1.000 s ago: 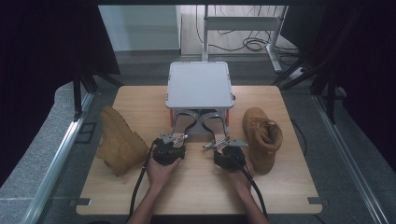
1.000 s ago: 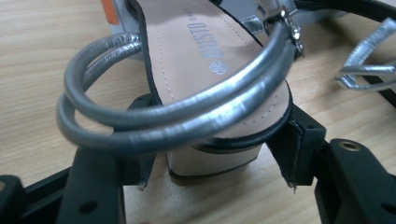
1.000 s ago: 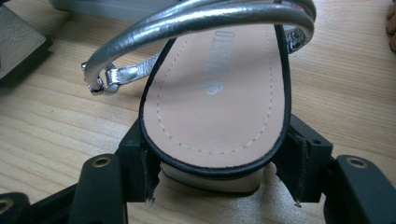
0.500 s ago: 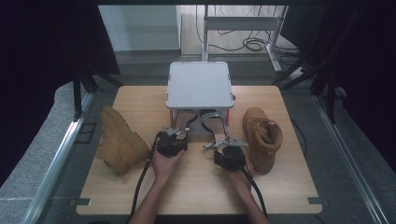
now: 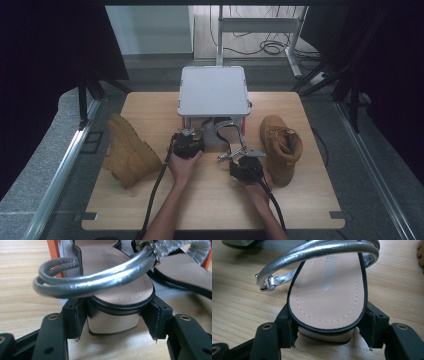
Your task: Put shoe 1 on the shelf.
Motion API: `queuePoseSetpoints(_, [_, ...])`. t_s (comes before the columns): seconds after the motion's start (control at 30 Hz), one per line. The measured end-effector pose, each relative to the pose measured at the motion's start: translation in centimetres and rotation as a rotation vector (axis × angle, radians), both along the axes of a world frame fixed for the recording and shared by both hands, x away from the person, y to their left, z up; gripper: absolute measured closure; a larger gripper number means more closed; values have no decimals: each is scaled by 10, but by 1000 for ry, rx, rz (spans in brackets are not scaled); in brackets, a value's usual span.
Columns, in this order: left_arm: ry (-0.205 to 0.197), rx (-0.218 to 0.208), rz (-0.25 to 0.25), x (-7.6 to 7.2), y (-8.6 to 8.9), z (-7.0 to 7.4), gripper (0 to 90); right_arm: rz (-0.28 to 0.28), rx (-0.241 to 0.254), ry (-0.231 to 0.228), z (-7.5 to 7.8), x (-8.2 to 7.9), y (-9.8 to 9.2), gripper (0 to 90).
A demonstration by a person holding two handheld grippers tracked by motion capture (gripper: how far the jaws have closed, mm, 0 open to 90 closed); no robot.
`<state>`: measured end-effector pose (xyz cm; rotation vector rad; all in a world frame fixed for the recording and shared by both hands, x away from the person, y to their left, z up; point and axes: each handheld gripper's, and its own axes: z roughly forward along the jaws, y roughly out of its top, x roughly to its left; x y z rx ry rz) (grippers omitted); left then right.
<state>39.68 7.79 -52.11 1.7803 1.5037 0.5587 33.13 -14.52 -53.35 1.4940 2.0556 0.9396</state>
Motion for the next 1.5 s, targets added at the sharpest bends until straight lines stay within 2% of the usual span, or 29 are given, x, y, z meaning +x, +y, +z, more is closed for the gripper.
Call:
queuePoseSetpoints(0.27, [-9,20,36,10,-10,-4,403,-5,4,1,0,0,0,391])
queuePoseSetpoints(0.4, [-7,-2,51,14,-12,-6,402,-5,4,2,0,0,-1,392])
queuePoseSetpoints(0.53, [-4,18,45,15,-13,-7,401,-7,5,3,0,0,-1,392])
queuePoseSetpoints(0.8, [8,5,32,16,-10,-7,399,-13,7,0,1,0,0,394])
queuePoseSetpoints(1.2, [13,-3,26,16,-8,-7,400,-75,14,-16,6,1,10,402])
queuePoseSetpoints(1.5, [16,-2,19,15,-7,-7,400,-117,42,-44,11,10,19,404])
